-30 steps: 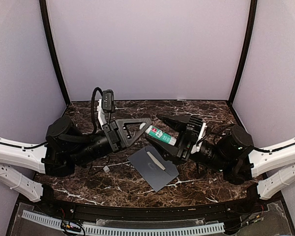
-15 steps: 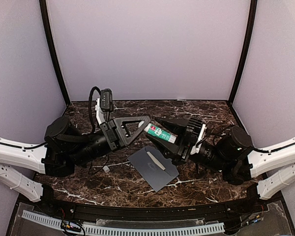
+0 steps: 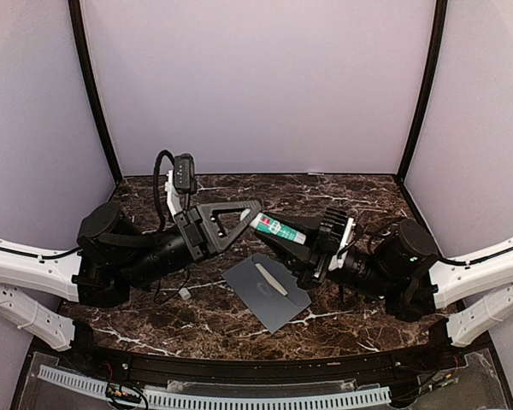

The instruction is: Place the letter into the envelope and seal it

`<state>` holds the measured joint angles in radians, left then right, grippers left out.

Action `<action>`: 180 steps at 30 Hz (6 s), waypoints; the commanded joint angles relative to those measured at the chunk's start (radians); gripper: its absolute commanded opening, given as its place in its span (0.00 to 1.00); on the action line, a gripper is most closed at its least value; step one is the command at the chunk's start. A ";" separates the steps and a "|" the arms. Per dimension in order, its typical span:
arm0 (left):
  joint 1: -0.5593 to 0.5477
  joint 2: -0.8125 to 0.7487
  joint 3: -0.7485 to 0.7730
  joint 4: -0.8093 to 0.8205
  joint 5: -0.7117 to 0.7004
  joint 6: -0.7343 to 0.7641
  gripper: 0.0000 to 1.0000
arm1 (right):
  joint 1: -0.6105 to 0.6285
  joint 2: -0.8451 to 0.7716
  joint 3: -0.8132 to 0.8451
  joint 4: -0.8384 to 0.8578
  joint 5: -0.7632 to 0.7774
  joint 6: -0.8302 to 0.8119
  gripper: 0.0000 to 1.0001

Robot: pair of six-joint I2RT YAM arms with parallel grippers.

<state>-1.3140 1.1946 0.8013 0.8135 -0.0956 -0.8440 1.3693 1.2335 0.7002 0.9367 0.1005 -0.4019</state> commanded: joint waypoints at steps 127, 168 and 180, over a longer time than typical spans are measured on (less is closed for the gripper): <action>0.421 0.740 -0.006 -0.357 0.205 0.370 0.06 | -0.261 0.734 0.579 -1.540 0.064 1.004 0.00; 0.421 0.752 0.001 -0.401 0.039 0.321 0.03 | -0.134 0.702 0.573 -1.620 0.103 1.066 0.00; 0.421 0.778 0.016 -0.407 0.046 0.335 0.03 | -0.222 0.761 0.619 -1.602 0.167 1.009 0.00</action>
<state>-0.8986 1.9282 0.8318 0.5377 -0.0448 -0.5262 1.1809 1.9282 1.3186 -0.6121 0.1993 0.6300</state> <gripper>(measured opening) 0.033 0.204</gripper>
